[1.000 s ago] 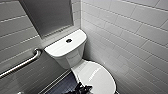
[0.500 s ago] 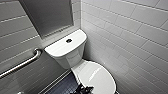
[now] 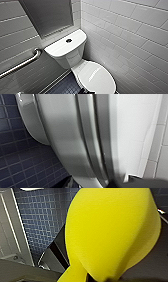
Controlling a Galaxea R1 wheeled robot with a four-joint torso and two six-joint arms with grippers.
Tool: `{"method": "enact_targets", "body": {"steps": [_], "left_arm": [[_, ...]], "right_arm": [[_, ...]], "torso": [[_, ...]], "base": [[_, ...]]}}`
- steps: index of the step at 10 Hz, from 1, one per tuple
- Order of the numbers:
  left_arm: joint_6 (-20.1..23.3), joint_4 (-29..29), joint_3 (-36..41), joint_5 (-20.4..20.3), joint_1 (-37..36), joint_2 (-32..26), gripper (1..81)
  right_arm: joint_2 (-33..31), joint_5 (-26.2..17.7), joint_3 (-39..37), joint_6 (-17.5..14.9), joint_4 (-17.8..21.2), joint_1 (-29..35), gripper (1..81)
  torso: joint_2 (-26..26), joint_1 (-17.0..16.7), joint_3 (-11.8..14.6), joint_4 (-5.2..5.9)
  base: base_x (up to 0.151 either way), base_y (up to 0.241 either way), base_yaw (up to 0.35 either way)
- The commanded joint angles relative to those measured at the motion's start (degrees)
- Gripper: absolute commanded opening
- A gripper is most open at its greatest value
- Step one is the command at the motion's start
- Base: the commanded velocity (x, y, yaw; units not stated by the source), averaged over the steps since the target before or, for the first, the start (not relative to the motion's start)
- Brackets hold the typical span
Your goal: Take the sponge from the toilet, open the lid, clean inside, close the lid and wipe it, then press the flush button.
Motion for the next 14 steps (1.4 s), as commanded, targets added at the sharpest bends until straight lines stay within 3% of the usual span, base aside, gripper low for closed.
{"method": "enact_targets", "body": {"steps": [1, 11, 14], "left_arm": [[-0.3, 0.8, 1.5, 1.6, -7.7, 0.7, 81.1], [-2.1, 0.7, 13.6, 1.5, -11.0, -6.1, 81.1], [-2.0, 0.7, 12.1, 1.6, -10.8, -5.3, 81.1]], "right_arm": [[-1.6, -2.9, 0.8, 0.0, -1.6, -0.1, 1.0], [-1.5, -2.9, 1.2, 0.0, -1.6, 0.0, 1.0], [-1.5, -2.9, 1.4, 0.0, -1.6, 0.0, 1.0]], "torso": [[0.0, 0.0, 0.0, 0.00], [0.0, 0.0, 0.0, 0.00], [0.0, 0.0, 0.0, 0.00]], "base": [[0.000, 0.000, 0.000], [0.000, 0.000, 0.000], [0.000, 0.000, 0.000]]}}
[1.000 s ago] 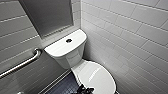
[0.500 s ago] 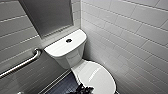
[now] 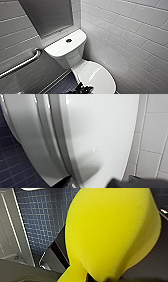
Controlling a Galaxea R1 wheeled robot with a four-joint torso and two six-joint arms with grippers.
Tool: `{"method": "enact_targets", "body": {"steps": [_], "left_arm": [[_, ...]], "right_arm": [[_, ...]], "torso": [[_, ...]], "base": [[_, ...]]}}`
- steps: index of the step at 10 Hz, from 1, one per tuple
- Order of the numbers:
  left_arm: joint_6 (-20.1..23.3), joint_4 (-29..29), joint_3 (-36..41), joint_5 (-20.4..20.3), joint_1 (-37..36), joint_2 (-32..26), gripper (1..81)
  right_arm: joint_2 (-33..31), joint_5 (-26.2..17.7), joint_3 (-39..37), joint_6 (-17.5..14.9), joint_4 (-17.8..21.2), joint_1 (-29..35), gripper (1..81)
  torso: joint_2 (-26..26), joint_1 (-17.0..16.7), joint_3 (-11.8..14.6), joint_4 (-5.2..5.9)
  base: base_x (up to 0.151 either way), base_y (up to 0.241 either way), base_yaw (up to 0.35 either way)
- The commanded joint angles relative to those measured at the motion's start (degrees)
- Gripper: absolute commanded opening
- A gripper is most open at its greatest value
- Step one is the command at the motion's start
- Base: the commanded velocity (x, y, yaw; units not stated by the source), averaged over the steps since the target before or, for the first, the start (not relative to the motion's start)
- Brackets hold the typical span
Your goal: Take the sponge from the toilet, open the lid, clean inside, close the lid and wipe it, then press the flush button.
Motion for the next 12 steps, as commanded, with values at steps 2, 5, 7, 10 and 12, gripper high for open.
{"method": "enact_targets", "body": {"steps": [2, 5, 7, 10, 12], "left_arm": [[0.0, 0.7, -2.3, -0.3, -5.8, 3.6, 81.1], [0.0, 1.3, -5.7, -0.2, -5.7, 5.6, 81.1], [-0.1, 1.2, -5.8, -0.5, -5.9, 5.9, 81.1], [-0.1, 0.6, -6.7, -3.3, -6.2, 6.4, 81.1], [-1.0, 0.6, -7.4, -3.3, -8.2, 6.9, 81.1]], "right_arm": [[-1.9, -2.9, 1.5, 0.1, -1.6, -0.3, 1.0], [-1.9, -2.9, 1.5, 0.1, -1.6, -0.3, 1.0], [-1.9, -2.9, 1.5, 0.2, -1.6, -0.3, 1.0], [-2.1, -2.9, 1.8, 0.2, -1.6, -0.2, 1.0], [-2.1, -2.9, 1.6, 0.2, -1.6, -0.1, 1.0]], "torso": [[0.0, 0.0, 0.0, 0.00], [0.0, 0.0, 0.0, 0.00], [0.0, 0.0, 0.0, 0.00], [0.0, 0.0, 0.0, 0.00], [0.0, 0.0, 0.0, 0.00]], "base": [[0.000, 0.000, 0.000], [0.000, 0.000, 0.000], [0.000, 0.000, 0.000], [0.000, 0.000, 0.000], [0.000, 0.000, 0.000]]}}
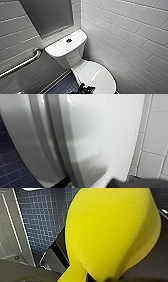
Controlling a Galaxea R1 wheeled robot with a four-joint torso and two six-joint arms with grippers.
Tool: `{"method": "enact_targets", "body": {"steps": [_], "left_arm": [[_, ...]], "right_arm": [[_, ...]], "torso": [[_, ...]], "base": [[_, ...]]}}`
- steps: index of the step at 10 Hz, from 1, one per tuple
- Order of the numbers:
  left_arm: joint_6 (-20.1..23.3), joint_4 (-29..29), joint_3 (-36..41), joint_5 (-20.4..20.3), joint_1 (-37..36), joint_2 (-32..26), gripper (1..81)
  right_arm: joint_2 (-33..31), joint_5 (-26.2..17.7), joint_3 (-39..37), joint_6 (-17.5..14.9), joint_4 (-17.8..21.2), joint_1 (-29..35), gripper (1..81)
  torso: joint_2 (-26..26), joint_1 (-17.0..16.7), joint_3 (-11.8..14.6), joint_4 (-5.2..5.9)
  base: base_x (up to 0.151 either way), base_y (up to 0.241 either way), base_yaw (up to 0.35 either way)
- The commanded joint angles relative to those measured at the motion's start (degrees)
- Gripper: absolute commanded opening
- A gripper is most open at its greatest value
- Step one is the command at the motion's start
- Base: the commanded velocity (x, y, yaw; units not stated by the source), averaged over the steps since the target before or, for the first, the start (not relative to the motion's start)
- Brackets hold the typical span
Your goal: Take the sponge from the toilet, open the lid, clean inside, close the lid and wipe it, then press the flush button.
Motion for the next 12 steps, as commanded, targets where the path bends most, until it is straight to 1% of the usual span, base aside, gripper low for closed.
{"method": "enact_targets", "body": {"steps": [1, 3, 5, 8, 9, 12], "left_arm": [[-0.8, 0.8, -0.3, -2.3, -10.1, 1.9, 81.1], [-2.0, 0.9, -0.1, -2.3, -11.7, 1.8, 81.1], [-2.7, 0.9, 1.2, -3.3, -12.8, 1.2, 81.1], [-3.3, 0.9, 8.1, -3.7, -13.7, -2.1, 81.1], [-3.4, 0.9, 10.7, -4.7, -13.7, -3.4, 81.1], [-3.9, 0.8, 13.8, -4.8, -13.7, -4.8, 81.1]], "right_arm": [[-2.1, -2.9, 1.4, 0.2, -1.6, -0.1, 1.0], [-1.9, -2.9, 1.3, 0.2, -1.6, -0.1, 1.0], [-1.7, -2.9, 0.9, 0.2, -1.6, -0.1, 1.0], [-0.8, -3.0, 0.0, 0.2, -1.6, -0.1, 1.0], [-0.5, -2.9, -0.3, 0.2, -1.6, -0.1, 1.0], [-0.2, -2.9, -0.8, 0.1, -1.6, -0.1, 1.0]], "torso": [[0.0, 0.0, 0.0, 0.00], [0.0, 0.0, 0.0, 0.00], [0.0, 0.0, 0.0, 0.00], [0.0, 0.0, 0.0, 0.00], [0.0, 0.0, 0.0, 0.00], [0.0, 0.0, 0.0, 0.00]], "base": [[0.000, 0.000, 0.000], [0.000, 0.000, 0.000], [0.000, 0.000, 0.000], [0.000, 0.000, 0.000], [0.000, 0.000, 0.000], [0.000, 0.000, 0.000]]}}
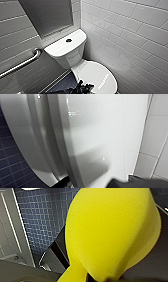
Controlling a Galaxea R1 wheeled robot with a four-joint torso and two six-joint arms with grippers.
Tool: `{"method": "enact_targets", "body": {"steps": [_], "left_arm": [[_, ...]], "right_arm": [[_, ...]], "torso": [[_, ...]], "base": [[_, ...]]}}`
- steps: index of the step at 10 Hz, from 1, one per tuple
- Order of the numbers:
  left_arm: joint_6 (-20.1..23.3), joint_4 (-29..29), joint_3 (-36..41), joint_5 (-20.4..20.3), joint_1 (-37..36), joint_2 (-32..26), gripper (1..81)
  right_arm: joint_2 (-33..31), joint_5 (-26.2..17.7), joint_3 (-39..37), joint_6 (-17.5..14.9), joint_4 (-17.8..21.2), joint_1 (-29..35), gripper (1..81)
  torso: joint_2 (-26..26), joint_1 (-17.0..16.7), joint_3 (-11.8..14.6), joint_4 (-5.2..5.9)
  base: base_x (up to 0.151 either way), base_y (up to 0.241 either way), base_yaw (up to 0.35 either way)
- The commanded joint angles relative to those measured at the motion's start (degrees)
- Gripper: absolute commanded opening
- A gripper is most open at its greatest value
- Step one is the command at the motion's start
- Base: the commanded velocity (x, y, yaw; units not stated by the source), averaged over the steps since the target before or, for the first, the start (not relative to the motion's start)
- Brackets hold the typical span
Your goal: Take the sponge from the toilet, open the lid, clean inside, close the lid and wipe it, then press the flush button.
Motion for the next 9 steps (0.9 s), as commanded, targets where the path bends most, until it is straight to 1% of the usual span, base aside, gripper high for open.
{"method": "enact_targets", "body": {"steps": [1, 4, 6, 7, 9], "left_arm": [[0.4, 1.6, 6.0, -9.2, -10.5, 0.2, 81.1], [-1.1, 1.4, 13.3, -9.6, -10.4, -3.7, 81.1], [-1.6, -1.2, 18.7, -11.8, -10.2, -7.0, 81.1], [-1.5, -2.3, 20.6, -12.9, -10.3, -8.3, 81.1], [-1.6, -4.2, 23.7, -14.1, -10.3, -10.6, 81.1]], "right_arm": [[-1.5, -2.9, 0.6, 0.1, -1.6, -0.3, 1.0], [-0.8, -2.9, 0.1, 0.3, -1.4, -0.3, 1.0], [-0.4, 0.3, -0.6, 0.7, -0.6, -0.9, 1.0], [-0.2, 1.2, -1.0, 1.0, -0.5, -1.1, 1.0], [0.1, 2.4, -2.0, 2.8, -0.3, -1.6, 1.0]], "torso": [[0.0, 0.0, 0.0, 0.00], [0.0, 0.0, 0.0, 0.00], [0.0, 0.0, 0.0, 0.00], [0.0, 0.0, 0.0, 0.00], [0.0, 0.0, 0.0, 0.00]], "base": [[0.000, 0.000, 0.000], [0.000, 0.000, 0.000], [0.000, 0.000, 0.000], [0.000, 0.000, 0.000], [0.000, 0.000, 0.000]]}}
